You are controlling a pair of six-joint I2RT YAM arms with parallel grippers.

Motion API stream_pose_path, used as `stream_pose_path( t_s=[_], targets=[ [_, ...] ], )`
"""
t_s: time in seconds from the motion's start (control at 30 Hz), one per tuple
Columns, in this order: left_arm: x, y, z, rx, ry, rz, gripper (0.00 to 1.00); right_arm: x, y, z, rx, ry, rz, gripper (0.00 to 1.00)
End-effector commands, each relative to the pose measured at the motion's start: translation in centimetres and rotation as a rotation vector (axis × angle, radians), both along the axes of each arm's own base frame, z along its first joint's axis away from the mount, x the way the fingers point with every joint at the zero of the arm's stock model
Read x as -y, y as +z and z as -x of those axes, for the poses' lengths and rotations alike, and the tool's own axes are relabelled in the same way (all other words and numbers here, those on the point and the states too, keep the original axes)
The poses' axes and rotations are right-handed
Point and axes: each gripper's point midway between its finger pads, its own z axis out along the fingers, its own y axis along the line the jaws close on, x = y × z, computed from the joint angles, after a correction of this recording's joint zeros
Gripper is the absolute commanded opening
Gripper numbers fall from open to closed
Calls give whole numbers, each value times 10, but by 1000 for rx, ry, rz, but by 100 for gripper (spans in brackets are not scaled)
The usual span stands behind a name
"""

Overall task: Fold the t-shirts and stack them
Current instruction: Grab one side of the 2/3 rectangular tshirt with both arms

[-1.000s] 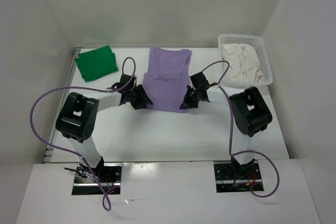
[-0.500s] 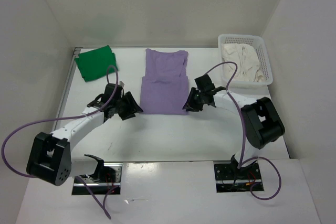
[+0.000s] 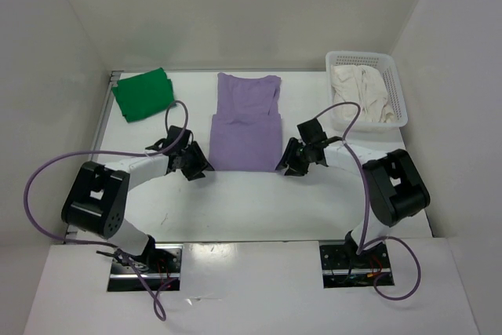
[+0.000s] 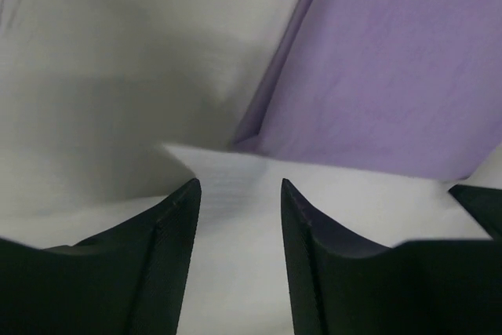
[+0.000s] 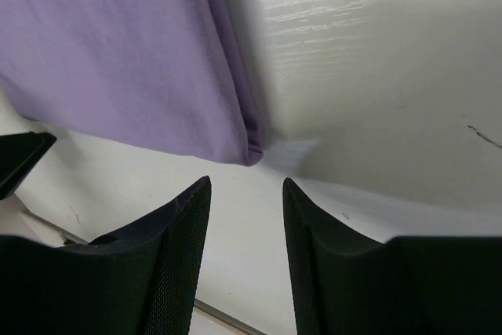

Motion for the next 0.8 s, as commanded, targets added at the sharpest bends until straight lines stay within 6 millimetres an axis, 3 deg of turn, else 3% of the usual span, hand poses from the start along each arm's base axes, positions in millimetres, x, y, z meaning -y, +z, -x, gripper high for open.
stream_pose_path(
  t_s=[0.0,0.23,0.47,0.53,0.63,0.7,0.73,0.77],
  targets=[
    [1,0,-22,46,21,-1,50,-6,0,-9,32,3,-34,48],
    [3,-5,-33,64,35,-1,38,-7,-12,-15,20,-8,-45,46],
    [4,-6,-44,74,24,-18,16,-12,-16,-26,28,-16,-54,23],
    [4,-6,-44,74,24,-18,12,-10,-14,-30,29,-25,-55,10],
    [1,-1,-37,68,3,-33,5,-5,-14,-25,20,-36,-33,0],
    [2,8,-33,76,-11,-26,2,-3,-3,-21,27,-45,-42,0],
    [2,6,-21,44,-32,-22,2,1,-5,-13,6,-60,-27,0],
    [2,14,-15,52,-48,-15,2,0,7,-9,32,-51,-31,0]
  ],
)
